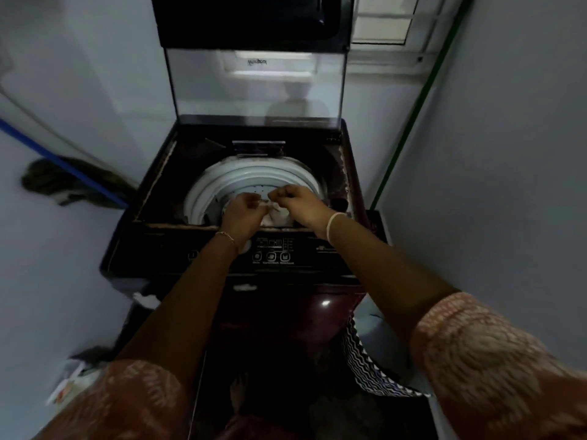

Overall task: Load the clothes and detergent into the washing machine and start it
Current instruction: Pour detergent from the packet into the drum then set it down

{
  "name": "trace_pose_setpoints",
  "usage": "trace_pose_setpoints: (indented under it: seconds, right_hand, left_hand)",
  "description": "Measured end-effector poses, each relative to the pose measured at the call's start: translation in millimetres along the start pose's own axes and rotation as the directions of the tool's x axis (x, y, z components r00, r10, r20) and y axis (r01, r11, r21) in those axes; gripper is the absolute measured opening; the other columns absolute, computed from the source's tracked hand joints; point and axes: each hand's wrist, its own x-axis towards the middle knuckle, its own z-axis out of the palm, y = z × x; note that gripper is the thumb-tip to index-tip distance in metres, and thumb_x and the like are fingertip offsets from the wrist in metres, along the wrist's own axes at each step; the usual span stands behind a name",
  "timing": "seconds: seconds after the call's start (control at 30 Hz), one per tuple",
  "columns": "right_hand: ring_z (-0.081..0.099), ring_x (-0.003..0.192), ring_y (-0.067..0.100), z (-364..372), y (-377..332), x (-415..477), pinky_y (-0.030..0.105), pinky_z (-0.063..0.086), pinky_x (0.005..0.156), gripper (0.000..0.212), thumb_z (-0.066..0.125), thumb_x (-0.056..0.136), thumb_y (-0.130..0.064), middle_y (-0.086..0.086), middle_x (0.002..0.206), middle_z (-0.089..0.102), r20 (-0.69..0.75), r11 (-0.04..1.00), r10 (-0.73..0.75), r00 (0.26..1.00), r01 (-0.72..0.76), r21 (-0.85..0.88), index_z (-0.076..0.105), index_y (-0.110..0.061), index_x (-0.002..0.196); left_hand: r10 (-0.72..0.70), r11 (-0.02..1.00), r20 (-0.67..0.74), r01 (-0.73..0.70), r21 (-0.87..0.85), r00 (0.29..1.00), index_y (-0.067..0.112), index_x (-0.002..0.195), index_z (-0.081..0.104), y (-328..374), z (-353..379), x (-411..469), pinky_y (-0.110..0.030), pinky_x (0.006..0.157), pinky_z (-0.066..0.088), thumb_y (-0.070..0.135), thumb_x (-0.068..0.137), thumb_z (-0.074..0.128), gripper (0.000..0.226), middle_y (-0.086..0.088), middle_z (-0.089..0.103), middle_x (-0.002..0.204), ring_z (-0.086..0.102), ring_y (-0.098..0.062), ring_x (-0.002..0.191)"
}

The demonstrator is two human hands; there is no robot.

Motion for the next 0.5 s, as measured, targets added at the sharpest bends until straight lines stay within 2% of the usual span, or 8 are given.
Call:
trace_pose_setpoints:
  seconds: [0.07, 0.13, 0.23, 0.33, 0.4, 0.47, 0.5]
  right_hand:
    - [0.056, 0.119, 0.025, -5, -9, -14, 0.029, 0.044, 0.097, 0.028, 0.05, 0.096, -0.007, 0.016, 0.127, 0.061, 0.063, 0.999, -0.023, 0.998, 0.025, -0.037, 0.061, 0.004, 0.12]
    - [0.059, 0.109, 0.023, -5, -15, -21, 0.025, 0.047, 0.085, 0.029, 0.053, 0.095, -0.012, 0.016, 0.123, 0.064, 0.102, 0.994, -0.038, 0.994, 0.047, -0.094, 0.064, 0.002, 0.118]
    - [0.057, 0.094, 0.018, 3, -25, -28, 0.02, 0.043, 0.067, 0.028, 0.053, 0.094, -0.015, 0.017, 0.12, 0.066, 0.123, 0.989, -0.048, 0.991, 0.064, -0.131, 0.066, 0.0, 0.114]
    - [0.053, 0.087, 0.02, 24, -33, -32, 0.02, 0.043, 0.058, 0.026, 0.052, 0.095, -0.01, 0.024, 0.114, 0.066, 0.162, 0.989, -0.067, 0.984, 0.087, -0.118, 0.064, 0.004, 0.113]
    - [0.056, 0.082, 0.018, 41, -38, -34, 0.017, 0.05, 0.064, 0.021, 0.054, 0.094, -0.005, 0.017, 0.099, 0.067, 0.187, 0.992, -0.082, 0.979, 0.099, -0.083, 0.065, 0.006, 0.108]
    - [0.059, 0.088, 0.018, 65, -40, -32, 0.028, 0.051, 0.08, 0.022, 0.055, 0.093, -0.006, 0.014, 0.1, 0.066, 0.221, 0.989, -0.09, 0.971, 0.113, -0.096, 0.066, 0.005, 0.109]
    - [0.059, 0.091, 0.017, 79, -42, -34, 0.028, 0.05, 0.08, 0.023, 0.056, 0.093, -0.009, 0.012, 0.102, 0.066, 0.238, 0.985, -0.088, 0.967, 0.12, -0.124, 0.067, 0.001, 0.11]
  left_hand:
    - [-0.009, 1.0, -0.027, 0.009, 0.021, 1.0, 0.009, 0.125, 0.057, 2, -11, -16, -0.03, 0.097, 0.045, 0.023, 0.088, 0.064, 0.04, -0.007, 0.061, 0.12, 0.057, -0.022, 0.112]
    - [-0.022, 1.0, -0.041, 0.022, -0.005, 0.999, 0.009, 0.12, 0.058, 4, -26, -30, -0.037, 0.102, 0.046, 0.024, 0.083, 0.069, 0.041, -0.01, 0.062, 0.121, 0.058, -0.025, 0.113]
    - [-0.05, 0.999, -0.065, 0.048, -0.025, 0.997, 0.011, 0.114, 0.059, -4, -50, -44, -0.041, 0.1, 0.048, 0.032, 0.07, 0.071, 0.05, -0.012, 0.065, 0.117, 0.061, -0.025, 0.11]
    - [-0.08, 0.997, -0.104, 0.078, -0.025, 0.991, 0.007, 0.119, 0.057, -14, -73, -62, -0.035, 0.092, 0.051, 0.025, 0.082, 0.07, 0.043, -0.009, 0.066, 0.111, 0.063, -0.022, 0.101]
    - [-0.107, 0.993, -0.149, 0.099, -0.06, 0.983, 0.007, 0.119, 0.056, -21, -86, -73, -0.035, 0.089, 0.051, 0.016, 0.088, 0.065, 0.034, -0.01, 0.064, 0.108, 0.062, -0.022, 0.097]
    - [-0.115, 0.993, -0.207, 0.105, -0.056, 0.972, 0.006, 0.119, 0.056, -33, -103, -83, -0.033, 0.094, 0.049, 0.013, 0.089, 0.063, 0.032, -0.011, 0.064, 0.11, 0.061, -0.021, 0.098]
    - [-0.117, 0.993, -0.237, 0.109, -0.045, 0.964, 0.006, 0.12, 0.057, -40, -113, -89, -0.032, 0.096, 0.047, 0.014, 0.089, 0.063, 0.033, -0.01, 0.064, 0.112, 0.06, -0.02, 0.101]
